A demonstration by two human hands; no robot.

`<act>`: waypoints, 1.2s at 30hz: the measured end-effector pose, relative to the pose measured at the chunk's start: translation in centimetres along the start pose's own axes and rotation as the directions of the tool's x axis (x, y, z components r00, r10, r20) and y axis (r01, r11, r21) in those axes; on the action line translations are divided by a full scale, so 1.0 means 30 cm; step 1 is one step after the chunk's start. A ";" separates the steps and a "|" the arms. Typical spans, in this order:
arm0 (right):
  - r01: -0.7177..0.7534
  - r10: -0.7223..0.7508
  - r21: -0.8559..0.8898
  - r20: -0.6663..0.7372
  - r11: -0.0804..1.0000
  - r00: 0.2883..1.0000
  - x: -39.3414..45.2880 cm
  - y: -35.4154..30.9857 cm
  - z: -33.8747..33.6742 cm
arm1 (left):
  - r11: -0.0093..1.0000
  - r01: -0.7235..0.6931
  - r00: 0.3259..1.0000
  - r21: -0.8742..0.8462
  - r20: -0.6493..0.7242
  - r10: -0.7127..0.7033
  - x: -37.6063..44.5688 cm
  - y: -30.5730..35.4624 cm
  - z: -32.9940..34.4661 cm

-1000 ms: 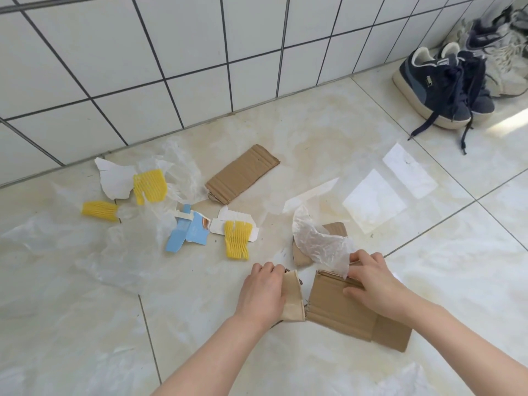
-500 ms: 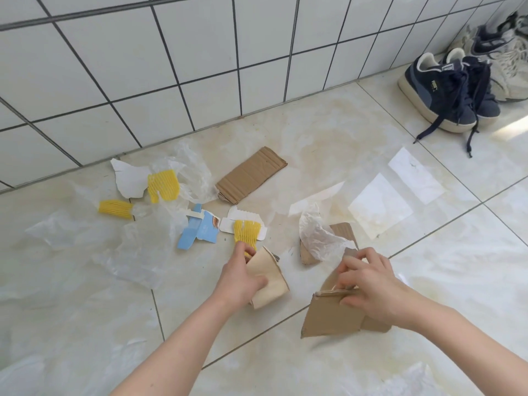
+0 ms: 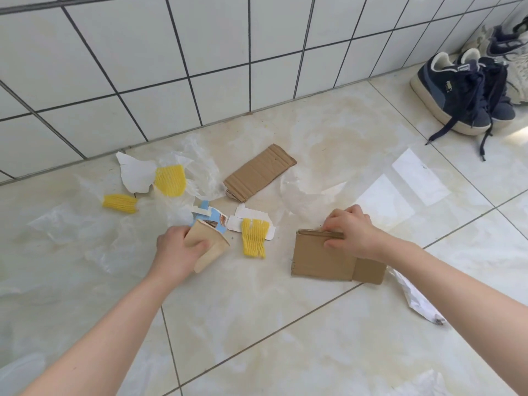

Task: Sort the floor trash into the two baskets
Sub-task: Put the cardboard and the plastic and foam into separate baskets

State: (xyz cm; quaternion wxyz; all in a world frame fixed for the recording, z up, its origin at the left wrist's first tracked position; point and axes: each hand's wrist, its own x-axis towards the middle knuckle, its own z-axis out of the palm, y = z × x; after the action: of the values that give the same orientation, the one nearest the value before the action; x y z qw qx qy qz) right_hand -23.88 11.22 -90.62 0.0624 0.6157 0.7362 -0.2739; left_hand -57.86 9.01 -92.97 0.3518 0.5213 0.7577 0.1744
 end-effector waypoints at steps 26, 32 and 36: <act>-0.077 0.069 0.035 0.195 0.996 0.978 -0.035 -0.048 0.074 | 0.959 -0.095 0.994 0.268 0.075 0.077 0.088 -0.015 0.067; -0.044 0.025 0.103 0.171 0.994 0.985 -0.069 -0.047 0.103 | 0.930 -0.016 0.995 0.367 0.100 -0.023 0.085 -0.007 0.065; -0.055 0.030 0.132 0.179 0.990 0.983 -0.079 -0.043 0.108 | 0.958 -0.039 0.990 0.283 0.144 -0.002 0.065 -0.006 0.057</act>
State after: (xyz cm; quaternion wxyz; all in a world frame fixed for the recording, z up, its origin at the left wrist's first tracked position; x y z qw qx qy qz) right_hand -25.32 7.47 -91.91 0.0912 0.6074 0.6940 -0.3755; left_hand -57.17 10.54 -94.96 0.3249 0.5847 0.7428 0.0289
